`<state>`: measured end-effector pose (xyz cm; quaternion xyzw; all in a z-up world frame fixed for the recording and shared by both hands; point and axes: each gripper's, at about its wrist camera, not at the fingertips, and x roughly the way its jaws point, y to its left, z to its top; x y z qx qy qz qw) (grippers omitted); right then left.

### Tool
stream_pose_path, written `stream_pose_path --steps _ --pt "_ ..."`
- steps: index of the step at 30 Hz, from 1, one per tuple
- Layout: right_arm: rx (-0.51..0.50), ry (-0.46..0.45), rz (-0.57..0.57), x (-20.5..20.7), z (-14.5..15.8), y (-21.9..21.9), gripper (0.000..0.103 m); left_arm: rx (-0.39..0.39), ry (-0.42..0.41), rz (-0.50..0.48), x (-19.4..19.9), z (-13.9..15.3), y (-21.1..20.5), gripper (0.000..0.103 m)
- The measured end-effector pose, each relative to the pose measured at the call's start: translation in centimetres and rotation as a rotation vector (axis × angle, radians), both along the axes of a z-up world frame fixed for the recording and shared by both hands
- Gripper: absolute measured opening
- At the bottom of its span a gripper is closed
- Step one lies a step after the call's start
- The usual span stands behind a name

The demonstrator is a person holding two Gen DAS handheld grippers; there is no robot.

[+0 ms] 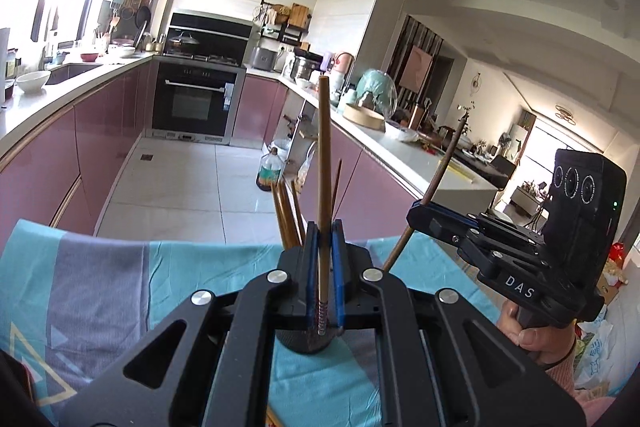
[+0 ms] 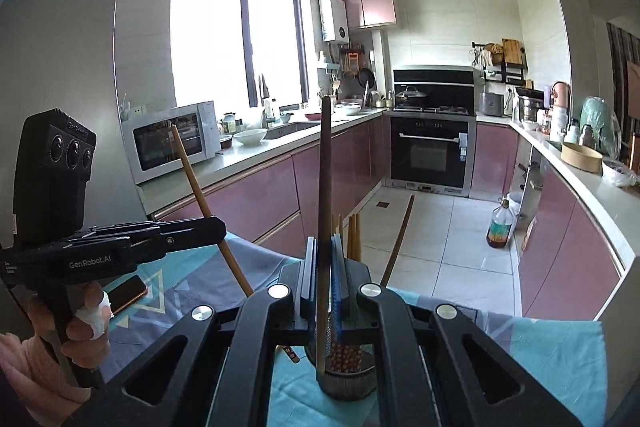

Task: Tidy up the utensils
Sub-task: 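Raise the right gripper's chopstick into the mesh cup while the left gripper inserts its own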

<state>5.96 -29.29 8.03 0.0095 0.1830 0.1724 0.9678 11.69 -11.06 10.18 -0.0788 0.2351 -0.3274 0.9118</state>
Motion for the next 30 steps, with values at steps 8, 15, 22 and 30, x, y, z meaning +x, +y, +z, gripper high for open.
stream_pose_path --steps 8,15,22,30 --pt "-0.015 -0.007 -0.036 2.0 0.2 -0.5 0.005 0.026 0.003 0.018 2.4 -0.3 -2.6 0.007" --pt "-0.043 0.097 -0.041 4.5 -2.5 -0.3 0.005 0.098 0.087 0.0 4.3 -3.5 -4.3 0.007" --pt "-0.073 0.203 -0.043 6.5 -5.0 0.3 0.005 0.166 0.171 -0.012 6.2 -6.2 -5.5 0.007" --pt "-0.069 0.248 -0.057 7.9 -6.7 0.7 0.006 0.187 0.212 0.011 8.9 -9.0 -5.2 0.012"
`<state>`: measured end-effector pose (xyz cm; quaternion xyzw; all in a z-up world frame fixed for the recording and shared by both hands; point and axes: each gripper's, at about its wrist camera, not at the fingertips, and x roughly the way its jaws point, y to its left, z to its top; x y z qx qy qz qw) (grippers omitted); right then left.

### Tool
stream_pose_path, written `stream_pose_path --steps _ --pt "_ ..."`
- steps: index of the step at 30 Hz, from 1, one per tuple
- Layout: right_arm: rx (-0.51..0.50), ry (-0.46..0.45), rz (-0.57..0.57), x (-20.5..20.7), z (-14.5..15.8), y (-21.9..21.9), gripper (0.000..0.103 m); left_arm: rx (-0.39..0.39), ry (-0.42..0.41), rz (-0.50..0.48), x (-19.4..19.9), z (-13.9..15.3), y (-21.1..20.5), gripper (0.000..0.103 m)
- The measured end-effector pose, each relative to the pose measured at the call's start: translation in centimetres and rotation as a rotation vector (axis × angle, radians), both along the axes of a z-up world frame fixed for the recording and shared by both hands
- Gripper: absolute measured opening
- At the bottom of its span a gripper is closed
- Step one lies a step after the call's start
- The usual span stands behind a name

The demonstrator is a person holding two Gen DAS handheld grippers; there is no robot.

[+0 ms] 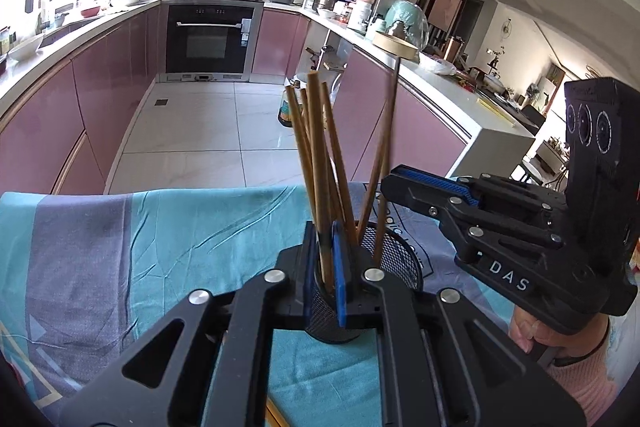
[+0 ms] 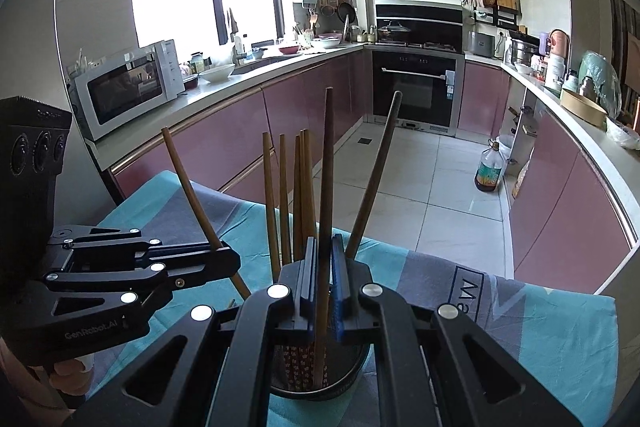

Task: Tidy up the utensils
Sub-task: 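Raise the right gripper's chopstick into the mesh cup while the left gripper inserts its own, then open the right gripper over the cup while the left gripper releases its chopstick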

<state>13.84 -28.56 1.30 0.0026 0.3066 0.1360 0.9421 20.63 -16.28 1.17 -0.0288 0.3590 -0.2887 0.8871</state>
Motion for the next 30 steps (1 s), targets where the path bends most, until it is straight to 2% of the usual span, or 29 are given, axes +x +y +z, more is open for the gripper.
stream_pose_path --steps 8,11,16,19,22,30 --pt "0.039 -0.007 -0.002 -0.7 -0.5 -0.4 0.008 -0.005 -0.017 0.022 0.1 -0.5 0.9 0.024" --pt "0.055 -0.014 0.005 -1.2 -0.5 -0.7 0.016 0.005 -0.046 0.036 -0.6 -0.5 1.2 0.031" --pt "0.089 -0.039 0.025 -2.9 -0.3 -0.7 0.017 0.005 -0.088 0.052 -1.9 -0.2 2.3 0.033" --pt "0.102 -0.055 0.049 -4.1 -0.1 -0.5 0.023 0.0 -0.119 0.069 -2.9 0.1 3.6 0.035" --pt "0.106 -0.063 0.066 -5.2 -0.2 -0.2 0.024 0.001 -0.133 0.085 -3.8 0.2 4.8 0.035" --pt "0.13 -0.002 0.14 -6.7 -2.2 1.7 0.024 0.04 -0.128 0.106 -6.1 -1.3 7.8 0.035"
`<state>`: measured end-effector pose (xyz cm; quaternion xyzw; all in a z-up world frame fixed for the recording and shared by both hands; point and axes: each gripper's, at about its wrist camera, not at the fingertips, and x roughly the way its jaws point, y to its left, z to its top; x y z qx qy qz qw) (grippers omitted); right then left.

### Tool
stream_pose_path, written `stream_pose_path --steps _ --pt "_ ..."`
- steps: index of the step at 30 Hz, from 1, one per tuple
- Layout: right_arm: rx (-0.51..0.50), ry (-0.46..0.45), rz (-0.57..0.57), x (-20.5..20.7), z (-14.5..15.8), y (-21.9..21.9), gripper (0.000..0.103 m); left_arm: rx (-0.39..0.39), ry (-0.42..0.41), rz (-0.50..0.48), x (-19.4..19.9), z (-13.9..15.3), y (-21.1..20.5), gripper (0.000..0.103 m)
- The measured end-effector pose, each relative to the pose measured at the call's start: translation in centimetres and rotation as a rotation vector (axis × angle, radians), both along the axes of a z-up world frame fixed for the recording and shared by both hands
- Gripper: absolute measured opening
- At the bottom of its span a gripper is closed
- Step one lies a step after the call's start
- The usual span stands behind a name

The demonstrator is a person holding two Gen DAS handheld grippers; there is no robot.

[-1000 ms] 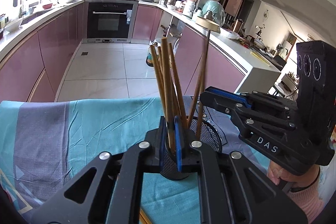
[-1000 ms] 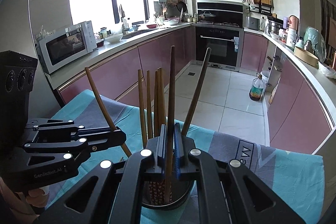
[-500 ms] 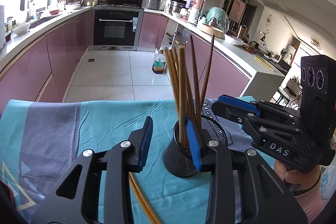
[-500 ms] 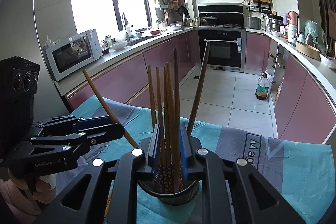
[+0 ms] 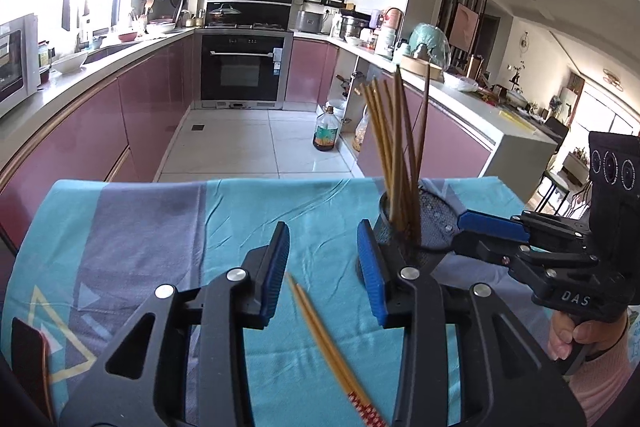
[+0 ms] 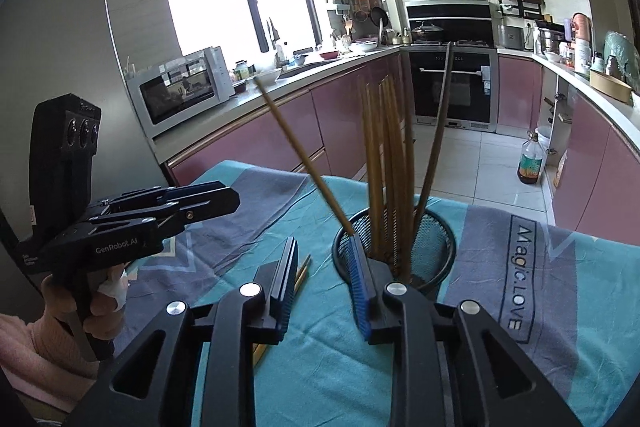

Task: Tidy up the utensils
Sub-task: 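Open the right gripper over the cup while the left gripper releases its chopstick, then move both grippers over the last two chopsticks on the cloth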

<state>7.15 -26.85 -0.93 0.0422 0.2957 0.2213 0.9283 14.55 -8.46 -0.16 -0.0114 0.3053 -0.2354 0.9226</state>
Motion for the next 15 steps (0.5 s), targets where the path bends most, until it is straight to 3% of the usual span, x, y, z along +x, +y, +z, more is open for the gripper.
stream_pose_path --steps 9,15 --pt "-0.031 0.173 0.097 -0.6 -6.0 4.8 0.024 0.042 0.128 0.034 -1.3 -5.2 3.0 0.035" --pt "-0.028 0.232 0.103 -0.3 -8.1 6.4 0.024 0.055 0.184 0.043 -1.7 -7.8 3.1 0.035"
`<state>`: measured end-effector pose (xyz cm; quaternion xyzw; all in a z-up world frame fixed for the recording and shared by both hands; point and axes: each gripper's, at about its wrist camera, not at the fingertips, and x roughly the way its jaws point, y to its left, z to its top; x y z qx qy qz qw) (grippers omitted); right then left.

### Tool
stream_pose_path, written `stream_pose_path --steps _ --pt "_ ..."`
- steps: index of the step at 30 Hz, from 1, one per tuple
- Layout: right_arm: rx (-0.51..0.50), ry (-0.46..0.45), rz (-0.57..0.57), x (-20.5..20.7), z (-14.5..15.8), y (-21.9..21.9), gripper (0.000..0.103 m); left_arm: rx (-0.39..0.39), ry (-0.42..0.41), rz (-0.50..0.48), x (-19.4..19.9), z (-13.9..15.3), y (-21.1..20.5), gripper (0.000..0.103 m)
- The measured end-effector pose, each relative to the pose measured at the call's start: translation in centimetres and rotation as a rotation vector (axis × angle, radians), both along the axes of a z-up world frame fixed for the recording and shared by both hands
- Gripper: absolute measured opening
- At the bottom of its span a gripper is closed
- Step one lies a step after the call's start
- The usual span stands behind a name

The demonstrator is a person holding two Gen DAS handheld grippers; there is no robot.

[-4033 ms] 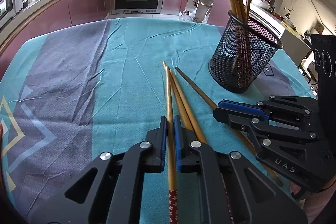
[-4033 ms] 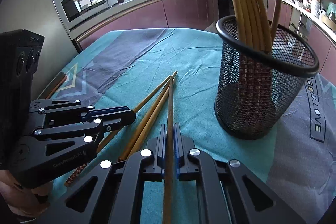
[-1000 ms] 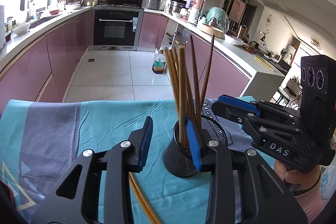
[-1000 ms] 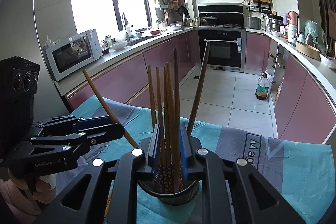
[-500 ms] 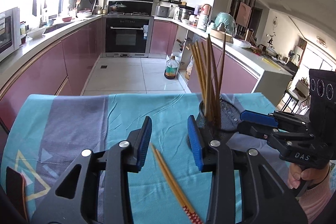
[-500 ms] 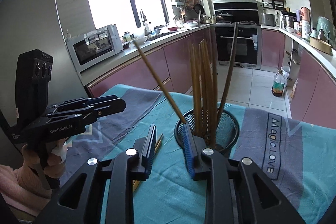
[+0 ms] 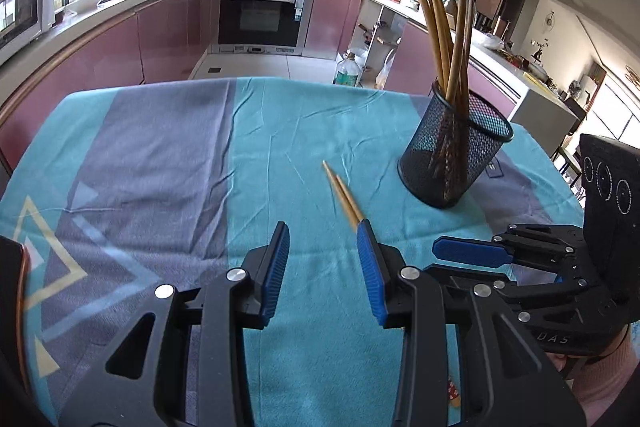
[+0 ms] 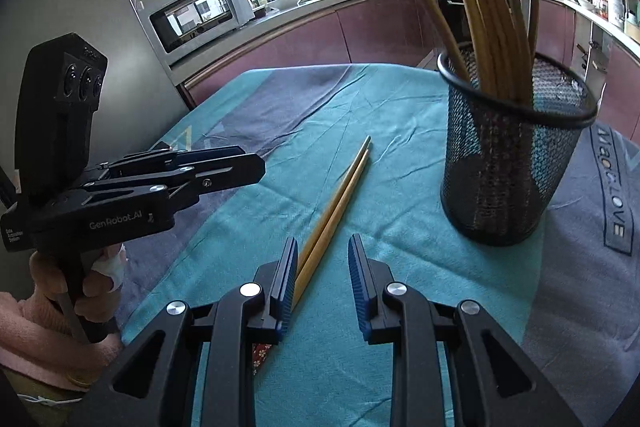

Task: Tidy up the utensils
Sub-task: 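Move both grippers over the last two chopsticks on the cloth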

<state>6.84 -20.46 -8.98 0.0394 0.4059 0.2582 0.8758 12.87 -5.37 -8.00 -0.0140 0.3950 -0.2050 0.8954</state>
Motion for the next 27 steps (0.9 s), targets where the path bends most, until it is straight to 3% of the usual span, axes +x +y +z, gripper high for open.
stream_pose_path --steps 10,27 --pt "-0.003 0.021 -0.007 0.0 -1.0 0.4 0.024 0.019 0.012 -0.009 -0.5 -0.9 -1.2 0.035" --pt "-0.103 0.025 -0.011 0.2 -1.7 1.2 0.024 0.024 0.026 -0.018 -0.6 -1.6 -1.4 0.035"
